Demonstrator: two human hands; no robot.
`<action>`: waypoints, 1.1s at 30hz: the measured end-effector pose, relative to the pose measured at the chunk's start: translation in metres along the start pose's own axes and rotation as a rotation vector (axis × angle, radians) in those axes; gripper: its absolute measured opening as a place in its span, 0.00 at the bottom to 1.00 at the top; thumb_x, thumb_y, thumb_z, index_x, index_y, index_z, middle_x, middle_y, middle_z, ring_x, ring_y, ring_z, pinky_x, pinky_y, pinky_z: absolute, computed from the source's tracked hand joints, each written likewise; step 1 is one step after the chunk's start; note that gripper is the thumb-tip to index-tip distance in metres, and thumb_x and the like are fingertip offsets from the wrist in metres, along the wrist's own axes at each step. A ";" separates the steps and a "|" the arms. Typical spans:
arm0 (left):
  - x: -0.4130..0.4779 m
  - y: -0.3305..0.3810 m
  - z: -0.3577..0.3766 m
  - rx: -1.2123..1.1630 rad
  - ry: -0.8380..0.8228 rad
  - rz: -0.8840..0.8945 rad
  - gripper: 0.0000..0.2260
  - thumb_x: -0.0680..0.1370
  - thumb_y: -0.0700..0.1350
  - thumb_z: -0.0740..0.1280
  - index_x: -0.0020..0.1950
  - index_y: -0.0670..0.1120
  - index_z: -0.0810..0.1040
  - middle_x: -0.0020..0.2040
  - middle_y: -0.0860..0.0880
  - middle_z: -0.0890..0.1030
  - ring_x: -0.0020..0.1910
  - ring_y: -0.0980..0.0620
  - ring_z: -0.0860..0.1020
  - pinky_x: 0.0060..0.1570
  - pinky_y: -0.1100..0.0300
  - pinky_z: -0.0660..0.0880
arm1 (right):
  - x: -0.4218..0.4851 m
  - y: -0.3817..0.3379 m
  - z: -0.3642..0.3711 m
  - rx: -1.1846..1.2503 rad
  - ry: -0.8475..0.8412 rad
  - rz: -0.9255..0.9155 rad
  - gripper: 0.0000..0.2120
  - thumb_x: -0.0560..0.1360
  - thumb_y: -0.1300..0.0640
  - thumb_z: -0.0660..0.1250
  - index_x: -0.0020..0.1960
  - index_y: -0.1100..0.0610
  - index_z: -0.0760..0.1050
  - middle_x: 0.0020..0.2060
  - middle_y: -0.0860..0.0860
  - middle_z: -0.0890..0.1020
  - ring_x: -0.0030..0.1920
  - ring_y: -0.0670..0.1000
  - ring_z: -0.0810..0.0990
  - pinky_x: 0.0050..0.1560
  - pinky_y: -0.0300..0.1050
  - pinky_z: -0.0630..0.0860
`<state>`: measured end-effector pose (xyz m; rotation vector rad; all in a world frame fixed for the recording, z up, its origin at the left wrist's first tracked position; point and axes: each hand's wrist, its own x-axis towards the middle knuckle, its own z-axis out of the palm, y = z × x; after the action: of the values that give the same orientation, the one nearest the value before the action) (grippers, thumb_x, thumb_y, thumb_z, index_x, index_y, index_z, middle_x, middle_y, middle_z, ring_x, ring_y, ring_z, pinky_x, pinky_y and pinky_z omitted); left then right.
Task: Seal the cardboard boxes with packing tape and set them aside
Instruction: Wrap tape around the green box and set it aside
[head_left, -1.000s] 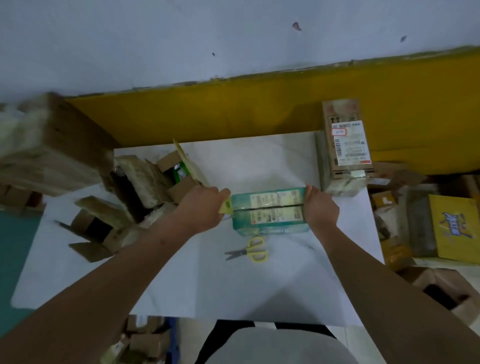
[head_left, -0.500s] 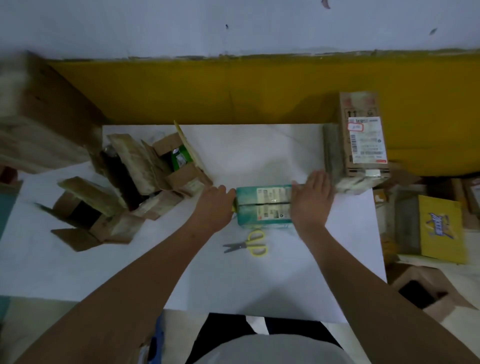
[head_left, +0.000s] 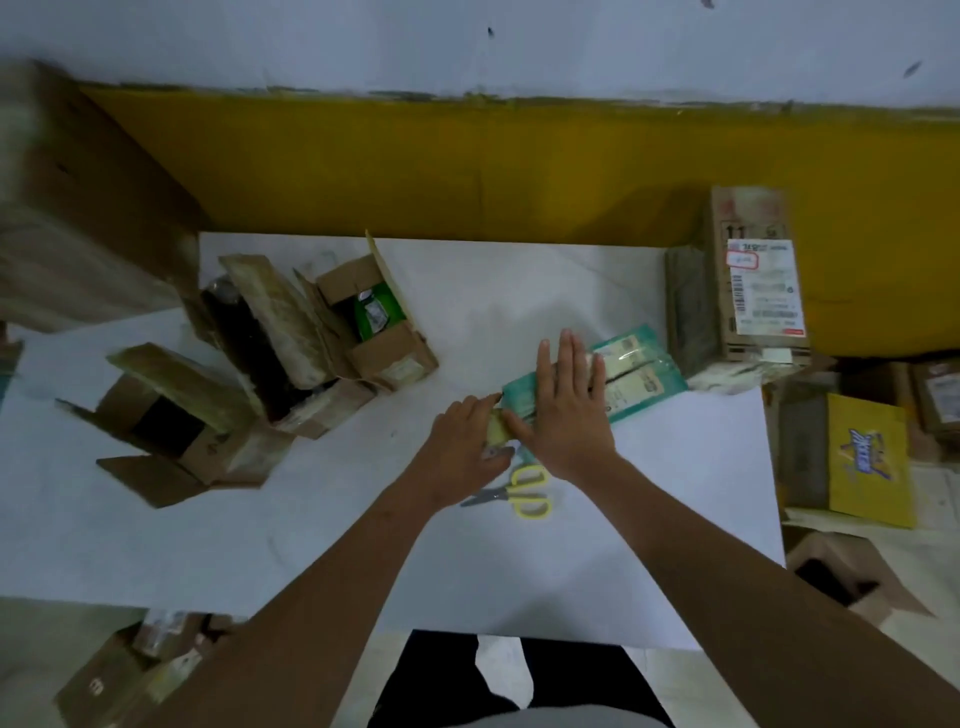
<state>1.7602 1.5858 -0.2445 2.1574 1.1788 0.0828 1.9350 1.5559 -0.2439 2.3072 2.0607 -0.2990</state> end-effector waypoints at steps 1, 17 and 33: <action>-0.003 0.001 0.000 -0.048 0.011 -0.024 0.30 0.75 0.63 0.57 0.71 0.45 0.68 0.58 0.46 0.75 0.57 0.47 0.72 0.56 0.51 0.70 | 0.002 0.003 -0.001 -0.016 -0.006 -0.021 0.46 0.76 0.30 0.43 0.79 0.64 0.44 0.78 0.65 0.44 0.78 0.63 0.40 0.76 0.65 0.44; -0.004 0.015 -0.016 -0.687 -0.171 -0.406 0.15 0.77 0.46 0.68 0.64 0.48 0.76 0.54 0.49 0.80 0.50 0.52 0.79 0.48 0.60 0.75 | -0.110 -0.029 0.083 0.267 -0.175 -0.030 0.22 0.72 0.65 0.70 0.65 0.60 0.74 0.57 0.57 0.78 0.47 0.58 0.81 0.41 0.49 0.79; -0.008 0.024 -0.017 -0.762 -0.188 -0.499 0.14 0.76 0.41 0.68 0.62 0.49 0.77 0.52 0.44 0.81 0.46 0.49 0.80 0.46 0.58 0.75 | -0.122 -0.018 0.069 0.186 -0.310 0.155 0.16 0.77 0.47 0.63 0.58 0.57 0.72 0.53 0.54 0.76 0.48 0.58 0.81 0.42 0.45 0.74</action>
<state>1.7673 1.5798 -0.2155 1.1589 1.2731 0.0885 1.8966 1.4282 -0.2894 2.3218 1.7628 -0.8147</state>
